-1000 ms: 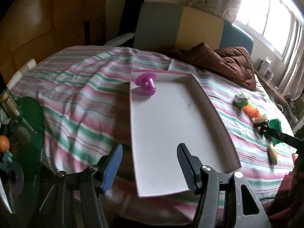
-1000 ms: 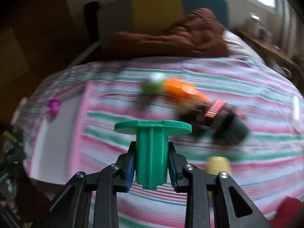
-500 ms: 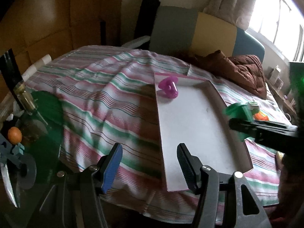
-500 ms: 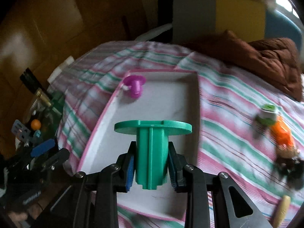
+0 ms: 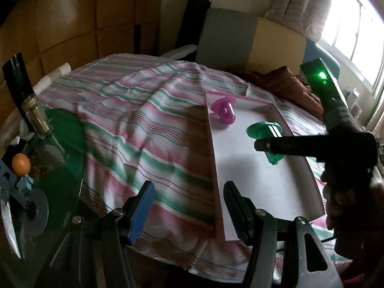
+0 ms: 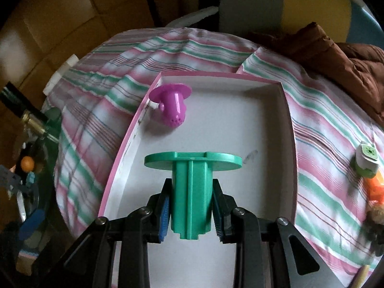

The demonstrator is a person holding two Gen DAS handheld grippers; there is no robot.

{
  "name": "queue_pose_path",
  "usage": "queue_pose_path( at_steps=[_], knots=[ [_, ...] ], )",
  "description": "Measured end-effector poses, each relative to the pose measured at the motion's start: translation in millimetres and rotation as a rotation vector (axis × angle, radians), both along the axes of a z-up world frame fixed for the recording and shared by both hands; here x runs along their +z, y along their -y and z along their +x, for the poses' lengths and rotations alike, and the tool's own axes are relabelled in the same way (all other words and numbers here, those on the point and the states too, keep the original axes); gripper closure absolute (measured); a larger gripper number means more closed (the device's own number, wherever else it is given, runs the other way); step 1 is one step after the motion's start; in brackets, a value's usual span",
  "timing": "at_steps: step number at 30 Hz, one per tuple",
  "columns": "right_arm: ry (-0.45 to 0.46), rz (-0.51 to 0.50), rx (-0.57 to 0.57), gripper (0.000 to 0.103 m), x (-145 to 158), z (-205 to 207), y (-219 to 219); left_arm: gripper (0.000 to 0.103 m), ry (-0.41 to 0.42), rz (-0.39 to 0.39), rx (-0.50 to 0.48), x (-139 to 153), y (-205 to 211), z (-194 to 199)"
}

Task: Organize rigid objects
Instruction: 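Lower the green piece into the tray beside the magenta cup, open right gripper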

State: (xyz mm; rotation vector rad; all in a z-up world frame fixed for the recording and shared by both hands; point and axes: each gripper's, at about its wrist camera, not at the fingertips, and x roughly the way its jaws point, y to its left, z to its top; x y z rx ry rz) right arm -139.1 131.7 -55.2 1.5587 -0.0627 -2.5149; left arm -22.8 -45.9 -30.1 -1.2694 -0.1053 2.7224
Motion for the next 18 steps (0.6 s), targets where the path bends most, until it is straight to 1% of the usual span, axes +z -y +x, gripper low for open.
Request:
queue_pose_path(
  at_steps=[8,13,18],
  knots=[
    [-0.014,0.009,-0.015,0.073,-3,-20,15,0.043,-0.009,0.004,-0.001,1,0,0],
    [-0.035,0.028,-0.027,0.073,-5,-24,22,0.043,-0.016,0.001,-0.006,3,-2,1],
    [-0.027,0.023,-0.034,0.073,-9,-25,25,0.043,-0.021,-0.004,-0.011,5,-4,3]
  ],
)
